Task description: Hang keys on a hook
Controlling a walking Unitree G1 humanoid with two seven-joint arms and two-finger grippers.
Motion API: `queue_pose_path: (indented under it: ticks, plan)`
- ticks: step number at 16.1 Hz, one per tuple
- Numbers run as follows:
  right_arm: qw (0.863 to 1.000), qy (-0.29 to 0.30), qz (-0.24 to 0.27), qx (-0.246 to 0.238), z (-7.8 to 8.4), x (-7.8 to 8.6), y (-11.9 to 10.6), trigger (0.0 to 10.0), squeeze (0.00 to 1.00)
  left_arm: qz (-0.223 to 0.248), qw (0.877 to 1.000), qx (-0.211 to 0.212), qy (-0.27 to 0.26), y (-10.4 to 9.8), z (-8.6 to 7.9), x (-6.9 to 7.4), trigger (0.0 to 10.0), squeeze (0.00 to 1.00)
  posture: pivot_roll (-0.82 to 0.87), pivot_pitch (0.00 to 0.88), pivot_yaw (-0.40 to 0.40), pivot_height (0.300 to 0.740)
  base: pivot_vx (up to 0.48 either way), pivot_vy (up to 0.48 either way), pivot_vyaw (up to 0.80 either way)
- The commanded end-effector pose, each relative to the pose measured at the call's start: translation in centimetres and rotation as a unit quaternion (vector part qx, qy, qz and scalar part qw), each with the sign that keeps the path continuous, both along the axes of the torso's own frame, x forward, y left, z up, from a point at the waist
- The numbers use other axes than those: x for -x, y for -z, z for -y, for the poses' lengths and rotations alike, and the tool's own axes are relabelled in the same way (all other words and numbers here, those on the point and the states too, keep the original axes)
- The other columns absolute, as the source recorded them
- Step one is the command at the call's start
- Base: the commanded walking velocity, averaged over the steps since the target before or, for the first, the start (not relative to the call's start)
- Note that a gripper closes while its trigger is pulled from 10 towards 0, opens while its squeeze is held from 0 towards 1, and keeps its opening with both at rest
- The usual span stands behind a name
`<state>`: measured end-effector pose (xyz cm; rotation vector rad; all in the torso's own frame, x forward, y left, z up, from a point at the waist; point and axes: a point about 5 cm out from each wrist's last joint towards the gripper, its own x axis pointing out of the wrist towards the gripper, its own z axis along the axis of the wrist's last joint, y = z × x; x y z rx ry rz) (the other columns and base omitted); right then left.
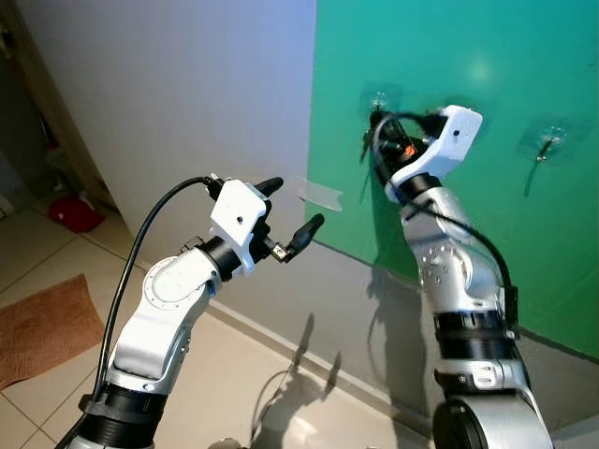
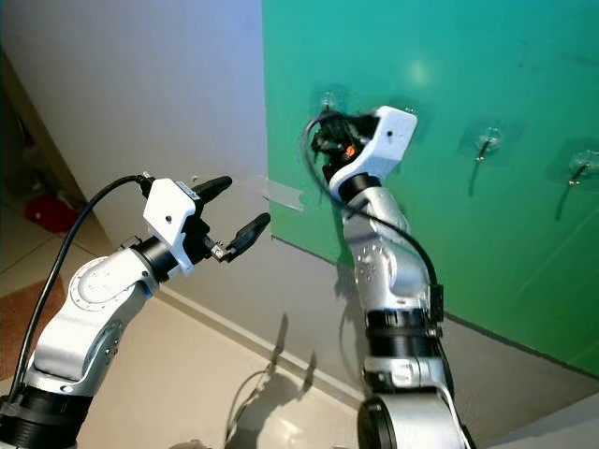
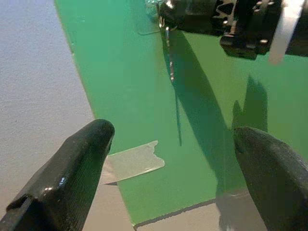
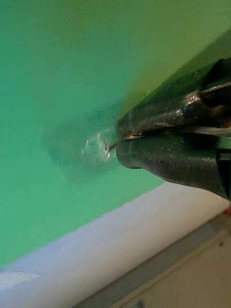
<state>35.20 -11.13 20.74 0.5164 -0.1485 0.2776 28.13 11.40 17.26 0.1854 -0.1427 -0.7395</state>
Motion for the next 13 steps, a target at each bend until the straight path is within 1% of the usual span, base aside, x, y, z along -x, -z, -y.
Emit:
queue_pose_path:
  ticks: [1,2,4,7,8,9,10,13]
  plan:
    - [0.996,0.030,-0.081,-0.022,1.32,-0.29,2.86,10.0,0.00,0.006,1.000,-0.007,0.008,-0.21,0.32,-0.07,10.0,0.00,-0.03,0.000,0.014,0.718,0.000,0.000,0.00]
    - [0.995,0.031,-0.085,-0.034,1.40,-0.43,2.82,10.0,0.00,0.006,1.000,-0.007,0.007,-0.22,0.27,-0.06,10.0,0.00,-0.03,0.000,0.012,0.718,0.000,0.000,0.00]
    - [0.995,0.032,-0.088,-0.040,1.46,-0.54,2.75,10.0,0.00,0.006,1.000,-0.007,0.006,-0.21,0.22,-0.02,10.0,0.00,-0.03,0.000,0.010,0.718,0.000,0.000,0.00]
    - [0.995,0.035,-0.089,-0.037,1.62,-0.61,2.75,10.0,0.00,0.008,1.000,-0.007,0.004,-0.25,0.18,-0.05,10.0,0.00,-0.03,0.000,0.012,0.718,0.000,0.000,0.00]
    - [0.995,0.035,-0.088,-0.037,1.71,-0.57,2.74,10.0,0.27,0.009,1.000,-0.007,0.005,-0.28,0.20,-0.04,10.0,0.00,-0.03,0.000,0.014,0.718,0.000,0.000,0.00]
    - [0.995,0.035,-0.087,-0.038,1.76,-0.56,2.71,10.0,0.69,0.009,1.000,-0.007,0.005,-0.29,0.22,-0.04,10.0,0.00,-0.03,0.000,0.014,0.718,0.000,0.000,0.00]
    - [0.995,0.035,-0.084,-0.041,1.86,-0.56,2.60,10.0,1.00,0.010,1.000,-0.007,0.006,-0.30,0.22,-0.04,10.0,0.00,-0.03,0.000,0.015,0.718,0.000,0.000,0.00]
    - [0.995,0.036,-0.081,-0.042,1.87,-0.58,2.47,10.0,1.00,0.010,1.000,-0.008,0.006,-0.31,0.20,-0.05,10.0,0.00,-0.03,0.000,0.017,0.718,0.000,0.000,0.00]
